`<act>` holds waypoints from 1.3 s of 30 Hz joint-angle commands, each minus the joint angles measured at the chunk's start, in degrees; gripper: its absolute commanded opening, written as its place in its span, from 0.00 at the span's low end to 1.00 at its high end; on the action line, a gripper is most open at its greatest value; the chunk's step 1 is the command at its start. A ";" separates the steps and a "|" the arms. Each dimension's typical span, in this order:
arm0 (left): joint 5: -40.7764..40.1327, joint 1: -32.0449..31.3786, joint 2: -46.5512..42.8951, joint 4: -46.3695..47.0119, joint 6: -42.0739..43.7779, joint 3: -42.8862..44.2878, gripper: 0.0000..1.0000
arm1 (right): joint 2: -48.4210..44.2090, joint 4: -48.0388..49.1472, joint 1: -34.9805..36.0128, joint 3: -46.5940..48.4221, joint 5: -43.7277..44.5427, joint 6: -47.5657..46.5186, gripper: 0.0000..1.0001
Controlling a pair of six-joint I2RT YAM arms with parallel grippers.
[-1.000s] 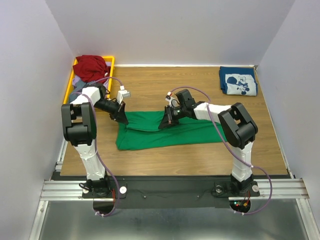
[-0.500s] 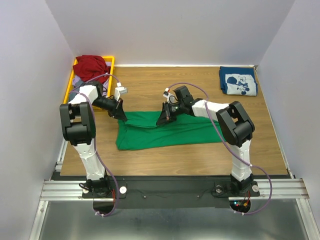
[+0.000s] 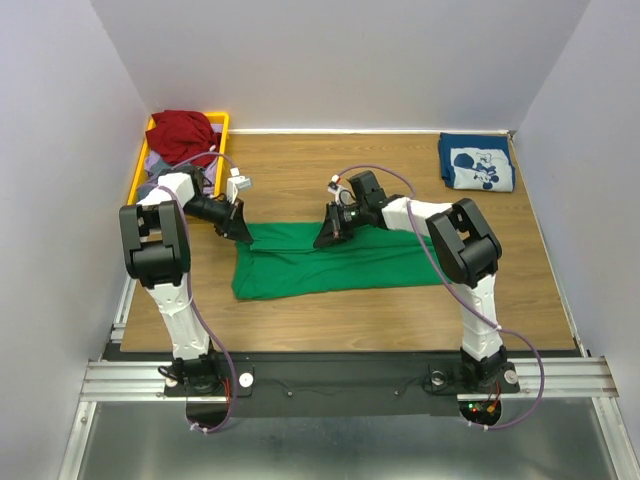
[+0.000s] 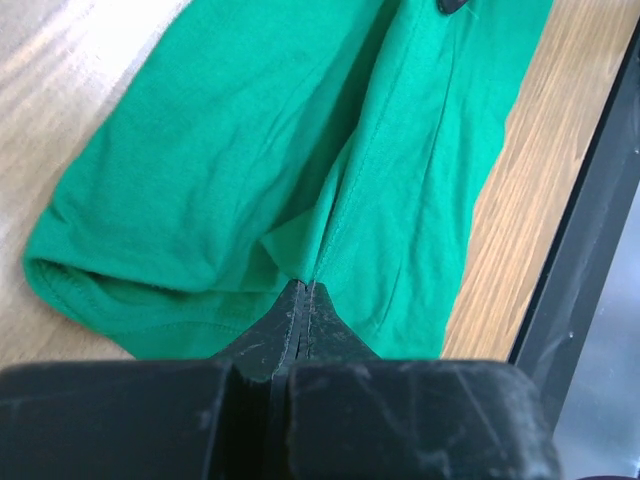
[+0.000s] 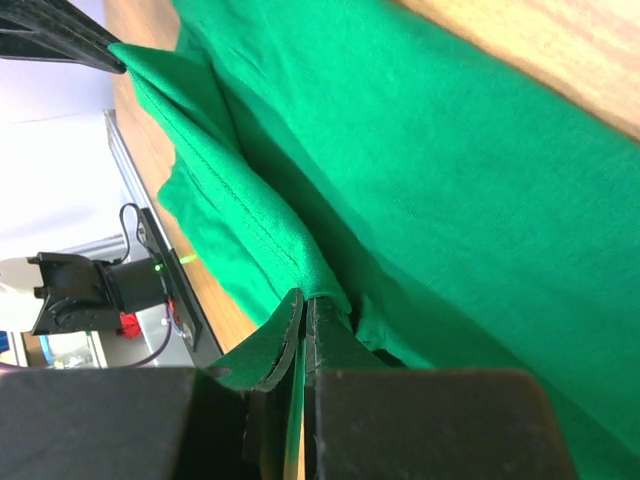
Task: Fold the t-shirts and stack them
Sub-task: Fold the tshirt
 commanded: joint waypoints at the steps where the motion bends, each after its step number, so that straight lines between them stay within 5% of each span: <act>1: 0.27 0.44 -1.70 -0.67 -0.02 -2.37 0.00 | -0.98 1.39 -0.40 0.00 -1.51 -1.04 0.01; 9: -3.95 0.35 -6.88 5.30 -3.97 -11.25 0.00 | -2.39 -2.03 -0.40 -0.70 0.24 -3.67 0.13; 14: -6.86 0.27 -9.43 9.09 -6.88 -14.68 0.01 | -1.69 -3.96 -0.40 -0.53 -0.37 -4.20 0.10; 16: -7.47 0.26 -9.88 9.01 -6.44 -15.12 0.10 | -2.21 -4.67 -0.40 -0.44 -0.81 -5.16 0.18; 17: -7.56 0.27 -10.49 8.40 -6.09 -15.12 0.19 | -2.91 -6.33 -0.40 -0.09 -0.90 -5.60 0.33; 20: -6.95 0.18 -12.68 6.03 -3.29 -14.08 0.28 | -5.98 -11.94 -0.40 0.70 -1.16 -11.38 0.49; 23: -6.15 0.18 -16.19 6.01 -2.83 -12.41 0.30 | -10.45 -17.49 -1.01 1.66 1.29 -17.09 0.54; 32: -6.07 -8.50 -23.24 19.09 -15.38 -14.59 0.29 | -20.75 -29.19 -5.14 -1.74 12.88 -32.39 0.34; 39: -7.37 -18.10 -21.31 32.37 -26.81 -18.63 0.28 | -19.71 -30.16 -9.10 -7.38 16.50 -36.98 0.25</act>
